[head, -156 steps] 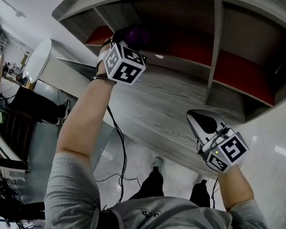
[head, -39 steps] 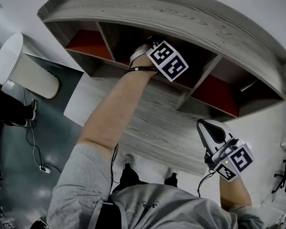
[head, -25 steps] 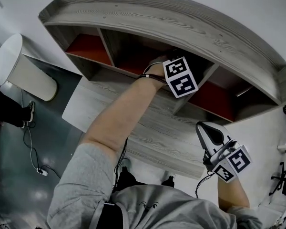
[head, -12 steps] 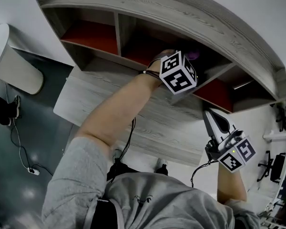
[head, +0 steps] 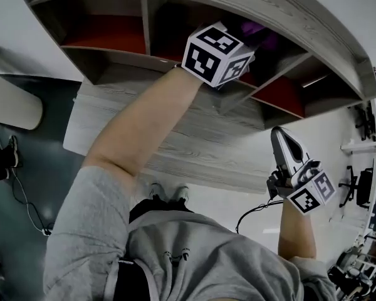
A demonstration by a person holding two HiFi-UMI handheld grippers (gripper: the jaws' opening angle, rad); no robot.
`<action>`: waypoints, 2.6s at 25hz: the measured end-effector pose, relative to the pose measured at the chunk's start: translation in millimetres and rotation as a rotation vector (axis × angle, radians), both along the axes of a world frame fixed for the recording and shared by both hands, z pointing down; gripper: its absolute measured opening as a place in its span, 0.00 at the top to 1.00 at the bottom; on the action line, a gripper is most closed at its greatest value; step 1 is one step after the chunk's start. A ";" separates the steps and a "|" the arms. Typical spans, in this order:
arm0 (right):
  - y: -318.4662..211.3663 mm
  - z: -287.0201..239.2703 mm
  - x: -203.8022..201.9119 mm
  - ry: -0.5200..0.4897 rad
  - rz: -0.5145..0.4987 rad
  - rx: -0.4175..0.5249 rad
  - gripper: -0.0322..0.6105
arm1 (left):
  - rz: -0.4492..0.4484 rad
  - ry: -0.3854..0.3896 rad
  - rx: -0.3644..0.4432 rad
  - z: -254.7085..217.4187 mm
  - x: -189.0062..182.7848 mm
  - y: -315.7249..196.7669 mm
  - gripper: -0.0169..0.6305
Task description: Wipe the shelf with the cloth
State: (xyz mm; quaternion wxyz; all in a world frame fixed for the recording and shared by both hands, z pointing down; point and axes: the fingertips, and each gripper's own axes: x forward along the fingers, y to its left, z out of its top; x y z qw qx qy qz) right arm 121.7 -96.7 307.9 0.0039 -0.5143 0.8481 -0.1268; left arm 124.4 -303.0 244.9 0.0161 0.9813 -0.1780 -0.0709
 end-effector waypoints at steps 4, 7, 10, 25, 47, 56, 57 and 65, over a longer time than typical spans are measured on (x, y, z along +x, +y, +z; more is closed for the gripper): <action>7.7 9.9 1.8 0.005 0.008 0.017 0.92 | 0.037 0.194 -0.075 -21.8 -5.3 -8.0 0.85; 8.5 22.8 -6.1 0.002 0.033 -0.012 0.92 | 0.110 0.287 -0.074 -33.4 -5.9 -13.1 0.85; 2.8 37.0 -20.1 0.015 0.082 -0.059 0.92 | 0.200 0.333 -0.075 -34.7 7.9 -17.6 0.85; -16.2 30.1 -68.1 0.037 0.205 -0.100 0.92 | 0.238 0.090 0.257 -22.2 60.4 -6.0 0.84; -0.8 38.1 -65.3 0.054 0.216 -0.139 0.92 | 0.396 -0.304 0.172 37.0 39.0 21.0 0.86; 10.7 35.6 -69.6 0.037 0.227 -0.136 0.92 | 0.561 0.247 -0.331 -41.4 30.9 52.6 0.86; 11.9 35.5 -70.5 0.036 0.226 -0.137 0.92 | 0.547 0.254 -0.341 -41.6 31.9 53.0 0.86; 13.2 35.2 -70.6 0.030 0.220 -0.140 0.92 | 0.427 0.054 -0.032 -29.8 35.2 66.5 0.84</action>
